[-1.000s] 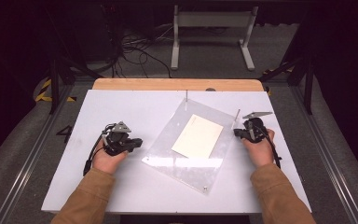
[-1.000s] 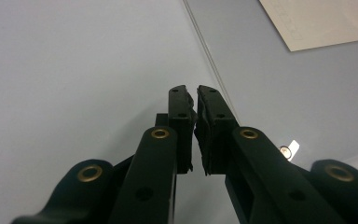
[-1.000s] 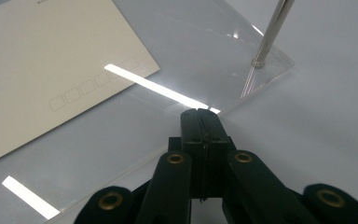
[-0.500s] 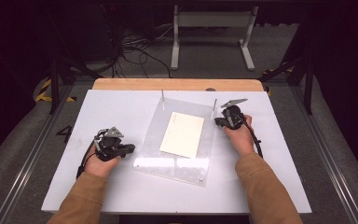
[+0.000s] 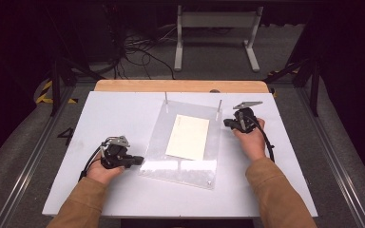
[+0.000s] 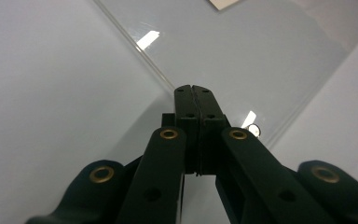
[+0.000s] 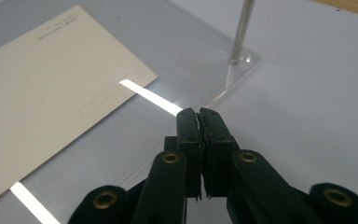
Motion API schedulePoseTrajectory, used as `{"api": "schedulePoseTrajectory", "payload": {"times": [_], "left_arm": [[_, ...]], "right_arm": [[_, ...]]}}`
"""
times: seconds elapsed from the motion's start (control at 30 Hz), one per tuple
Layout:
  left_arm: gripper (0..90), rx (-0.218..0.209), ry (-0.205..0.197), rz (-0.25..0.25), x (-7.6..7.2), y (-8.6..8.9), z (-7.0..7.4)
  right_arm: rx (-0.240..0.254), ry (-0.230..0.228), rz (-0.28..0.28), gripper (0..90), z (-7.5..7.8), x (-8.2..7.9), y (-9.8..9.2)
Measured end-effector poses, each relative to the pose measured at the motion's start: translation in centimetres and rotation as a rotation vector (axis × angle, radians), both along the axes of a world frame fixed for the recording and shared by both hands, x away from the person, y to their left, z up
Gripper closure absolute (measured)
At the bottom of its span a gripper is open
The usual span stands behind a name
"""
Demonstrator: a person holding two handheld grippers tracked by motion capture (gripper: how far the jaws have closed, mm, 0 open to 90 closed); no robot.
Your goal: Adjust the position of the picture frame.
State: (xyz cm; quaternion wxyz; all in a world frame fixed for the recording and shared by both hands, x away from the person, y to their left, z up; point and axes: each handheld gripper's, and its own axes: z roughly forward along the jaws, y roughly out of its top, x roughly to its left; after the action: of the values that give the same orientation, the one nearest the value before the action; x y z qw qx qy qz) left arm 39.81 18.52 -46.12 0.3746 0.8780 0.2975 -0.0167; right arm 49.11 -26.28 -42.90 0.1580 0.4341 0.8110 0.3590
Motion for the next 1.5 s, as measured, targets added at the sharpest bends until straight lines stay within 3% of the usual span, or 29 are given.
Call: {"api": "schedulePoseTrajectory", "payload": {"times": [0.13,0.23,0.4,0.5,0.6,0.67,0.73,0.93,1.1,1.23,1.5], "left_arm": [[90.0,0.007,-0.001,-0.087,-0.8,-2.0,0.1],[89.9,0.029,-0.007,-0.105,-1.1,-2.9,0.3],[89.9,0.023,-0.012,-0.131,-1.6,-4.2,0.3],[88.2,0.069,-0.067,-0.143,-2.0,-5.0,0.8],[84.2,0.083,-0.091,-0.172,-2.7,-5.4,1.6],[79.6,0.068,-0.086,-0.182,-3.5,-5.8,1.9],[72.6,0.057,-0.072,-0.194,-3.9,-6.0,2.1],[64.0,0.083,-0.092,-0.233,-4.7,-6.7,1.8],[67.1,0.058,-0.091,-0.238,-4.4,-6.3,1.3],[71.6,0.057,-0.111,-0.24,-4.5,-6.3,1.1],[79.9,0.06,-0.148,-0.228,-4.6,-6.1,1.0]], "right_arm": [[-0.03,-0.005,0.106,82.9,0.5,-2.1,0.1],[-0.005,-0.01,0.124,82.2,0.9,-3.3,-0.4],[0.055,-0.014,0.126,80.6,1.5,-5.2,-1.8],[0.068,-0.014,0.174,78.6,1.9,-6.9,-2.3],[0.02,0.009,0.257,79.4,2.3,-9.0,-2.1],[-0.017,0.029,0.308,79.4,2.7,-10.6,-1.8],[-0.029,0.042,0.345,79.2,2.9,-11.8,-1.7],[-0.098,0.109,0.427,77.2,2.0,-14.5,-0.7],[-0.14,0.143,0.49,72.9,0.8,-15.3,0.4],[-0.186,0.151,0.499,73.5,0.1,-15.3,0.9],[-0.236,0.109,0.518,81.0,0.1,-15.7,1.4]]}}
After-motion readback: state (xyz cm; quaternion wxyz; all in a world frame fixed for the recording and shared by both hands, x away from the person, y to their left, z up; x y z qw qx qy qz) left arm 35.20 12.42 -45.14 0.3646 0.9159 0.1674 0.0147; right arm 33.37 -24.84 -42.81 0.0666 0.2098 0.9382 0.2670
